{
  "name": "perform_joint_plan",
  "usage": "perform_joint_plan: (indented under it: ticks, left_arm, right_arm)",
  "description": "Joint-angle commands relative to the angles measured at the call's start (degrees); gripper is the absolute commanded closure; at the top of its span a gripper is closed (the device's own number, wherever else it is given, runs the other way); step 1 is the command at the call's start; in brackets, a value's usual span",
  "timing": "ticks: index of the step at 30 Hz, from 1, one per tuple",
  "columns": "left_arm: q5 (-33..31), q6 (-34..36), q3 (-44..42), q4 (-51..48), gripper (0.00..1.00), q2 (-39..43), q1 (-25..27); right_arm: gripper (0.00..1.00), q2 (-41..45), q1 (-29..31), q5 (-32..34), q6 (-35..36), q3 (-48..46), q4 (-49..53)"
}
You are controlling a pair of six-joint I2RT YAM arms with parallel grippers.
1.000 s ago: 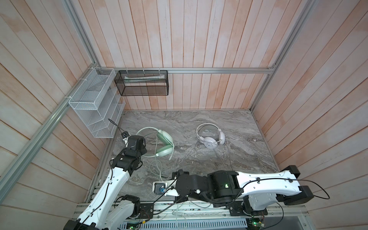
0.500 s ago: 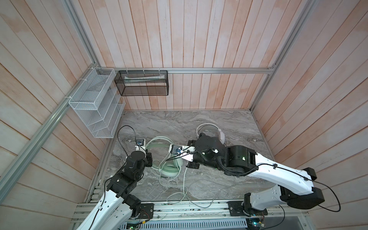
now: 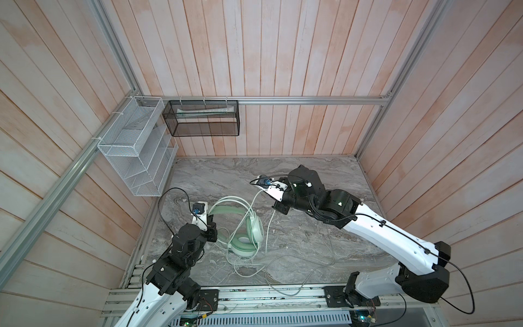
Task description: Wrap the headphones
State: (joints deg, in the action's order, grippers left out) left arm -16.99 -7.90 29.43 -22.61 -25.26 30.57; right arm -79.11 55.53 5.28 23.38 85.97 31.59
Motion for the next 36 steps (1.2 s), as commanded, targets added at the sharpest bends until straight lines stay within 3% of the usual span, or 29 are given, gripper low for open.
perform_joint_plan:
  ticks: [1, 12, 15, 22, 36]
  left_arm:
    - [3.0, -0.5, -0.3, 4.4, 1.00, 2.2, 0.3]
    - [5.3, -2.2, 0.0, 5.2, 1.00, 5.0, 0.4]
    - [2.7, -3.7, 1.1, 4.0, 1.00, 5.0, 0.4]
    - [3.2, -6.3, 3.0, 2.2, 1.00, 5.6, 0.4]
    - [12.0, -17.2, 11.5, 1.6, 1.00, 2.0, 0.4]
  right_arm:
    - [1.00, 0.8, -2.3, -2.6, -2.0, -1.9, -6.9]
    - [1.00, -0.3, -6.1, -2.9, -4.1, -9.6, -13.9]
    - [1.00, 1.9, -6.6, -4.1, -5.3, -12.9, -18.3]
    - [1.00, 6.1, -8.1, -6.1, -9.3, -22.5, -24.9]
    - [1.00, 5.6, -8.1, -7.7, -12.3, -26.3, -28.7]
